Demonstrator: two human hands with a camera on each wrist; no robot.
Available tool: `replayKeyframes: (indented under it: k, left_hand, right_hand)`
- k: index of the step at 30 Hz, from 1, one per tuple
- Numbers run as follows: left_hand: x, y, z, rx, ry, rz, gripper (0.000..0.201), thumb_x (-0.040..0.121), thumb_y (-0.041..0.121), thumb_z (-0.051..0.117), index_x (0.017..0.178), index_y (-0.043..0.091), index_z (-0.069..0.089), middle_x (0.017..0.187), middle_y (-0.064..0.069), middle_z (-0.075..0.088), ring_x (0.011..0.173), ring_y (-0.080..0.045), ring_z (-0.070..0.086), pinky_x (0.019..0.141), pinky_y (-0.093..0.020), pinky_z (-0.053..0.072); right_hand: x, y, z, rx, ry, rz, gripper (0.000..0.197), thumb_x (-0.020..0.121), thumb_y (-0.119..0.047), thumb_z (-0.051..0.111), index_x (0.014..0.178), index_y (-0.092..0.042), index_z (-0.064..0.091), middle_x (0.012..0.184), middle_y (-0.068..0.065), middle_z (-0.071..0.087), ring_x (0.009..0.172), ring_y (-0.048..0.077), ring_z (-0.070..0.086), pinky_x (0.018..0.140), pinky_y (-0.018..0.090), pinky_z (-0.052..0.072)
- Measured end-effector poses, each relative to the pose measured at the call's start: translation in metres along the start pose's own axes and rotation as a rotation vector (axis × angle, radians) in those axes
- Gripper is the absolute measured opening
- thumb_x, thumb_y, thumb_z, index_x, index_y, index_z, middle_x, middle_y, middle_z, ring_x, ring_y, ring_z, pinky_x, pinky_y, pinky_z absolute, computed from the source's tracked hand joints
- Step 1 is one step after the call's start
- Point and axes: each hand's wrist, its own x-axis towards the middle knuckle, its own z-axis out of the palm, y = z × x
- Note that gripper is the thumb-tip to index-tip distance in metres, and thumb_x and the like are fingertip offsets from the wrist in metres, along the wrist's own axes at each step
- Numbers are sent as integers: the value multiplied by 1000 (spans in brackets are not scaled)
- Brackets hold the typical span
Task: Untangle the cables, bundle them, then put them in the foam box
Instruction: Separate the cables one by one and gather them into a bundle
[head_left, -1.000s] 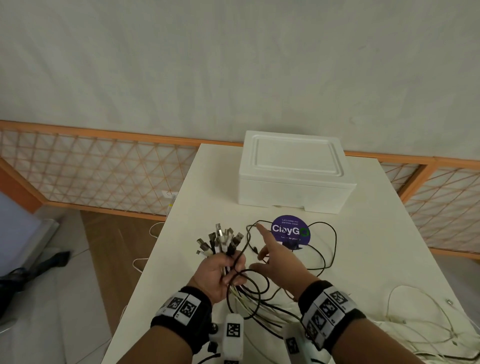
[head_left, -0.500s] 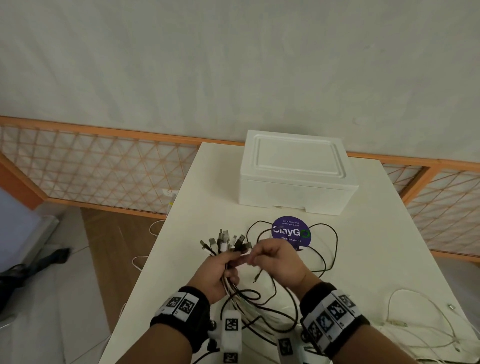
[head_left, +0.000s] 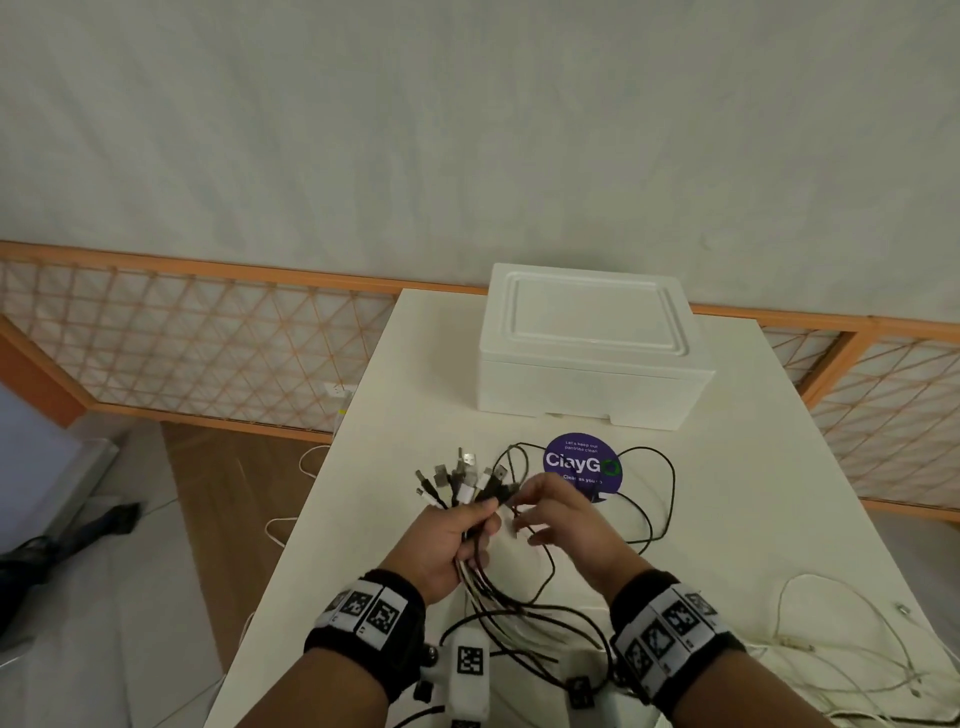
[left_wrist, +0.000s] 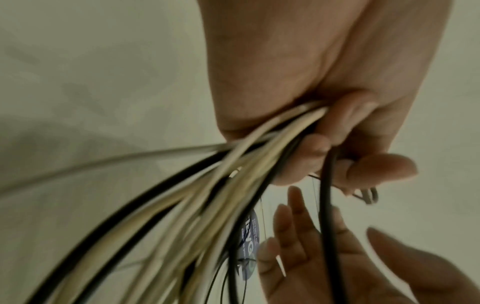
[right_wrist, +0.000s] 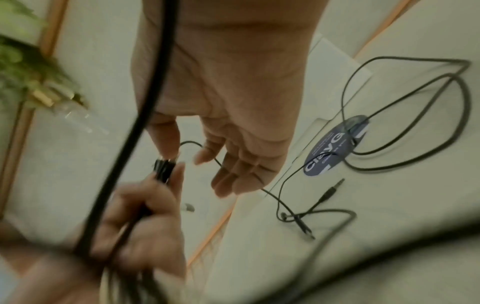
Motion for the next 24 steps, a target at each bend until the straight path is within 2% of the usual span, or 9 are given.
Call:
replayKeyframes:
  k: [2, 4, 9, 11, 14, 18, 20, 22, 24]
  left_hand:
    - [-3, -3, 2, 107, -17, -15, 12, 93, 7, 55, 92, 0, 64, 60, -7, 59, 37, -9, 34, 41, -22, 34]
    - [-4, -6, 3, 176, -16, -16, 15, 95, 9, 54, 93, 0, 66, 65, -8, 66, 39, -9, 37, 42, -22, 35]
    - [0, -8, -10, -13, 125, 10, 23, 98, 16, 51, 82, 3, 61, 75, -12, 70, 36, -8, 29, 41, -23, 35]
    - [3, -12, -19, -89, 220, 7, 22, 97, 17, 52, 81, 6, 61, 72, -7, 68, 37, -7, 32, 41, -23, 37]
    - [8, -19, -31, -205, 341, -1, 20, 97, 20, 53, 81, 10, 60, 61, 1, 57, 39, -8, 35, 42, -24, 37]
    - [11, -26, -35, -345, 398, 20, 20, 95, 24, 58, 77, 16, 54, 49, 6, 42, 36, -7, 33, 40, -22, 35]
    - [9, -29, -33, -358, 385, 16, 24, 91, 23, 63, 71, 18, 52, 48, 6, 39, 36, -7, 33, 41, -22, 35]
    - [8, -31, -31, -341, 368, 10, 29, 89, 18, 66, 65, 17, 49, 47, 6, 37, 37, -7, 33, 43, -23, 36]
    - [7, -32, -28, -333, 344, 16, 32, 88, 15, 66, 62, 17, 46, 46, 5, 35, 37, -8, 31, 45, -24, 36]
  right_hand:
    - [1, -6, -3, 196, 47, -17, 50, 73, -14, 65, 119, -23, 47, 104, 9, 68, 84, 20, 66, 69, 30, 49]
    - [0, -11, -9, 334, 136, -90, 56, 85, -3, 62, 129, -27, 37, 101, 13, 70, 81, 22, 68, 68, 33, 52]
    - [-24, -34, -43, 246, 495, -409, 38, 90, 9, 49, 96, -25, 63, 87, -2, 70, 72, 15, 66, 65, 28, 51]
    - [-45, -38, -71, 165, 671, -506, 45, 85, 16, 48, 85, -25, 68, 95, -11, 71, 77, 9, 66, 67, 20, 53]
    - [-81, -33, -120, -29, 962, -522, 50, 79, 13, 50, 90, -33, 67, 115, -19, 64, 91, 8, 64, 80, 18, 52]
    - [-123, 4, -189, -187, 1259, -222, 43, 79, -17, 50, 111, -44, 59, 118, 11, 63, 82, 2, 63, 68, 12, 51]
    - [-132, 17, -193, -299, 1289, 93, 59, 74, -26, 51, 133, -25, 49, 110, 23, 59, 81, 22, 59, 65, 33, 47]
    - [-124, 20, -172, -392, 1237, 291, 71, 76, -20, 58, 140, -4, 31, 114, 30, 52, 92, 37, 53, 79, 42, 43]
    - [-107, 9, -122, -668, 1108, 313, 77, 79, -18, 66, 144, -7, 26, 144, 35, 26, 128, 44, 33, 105, 50, 30]
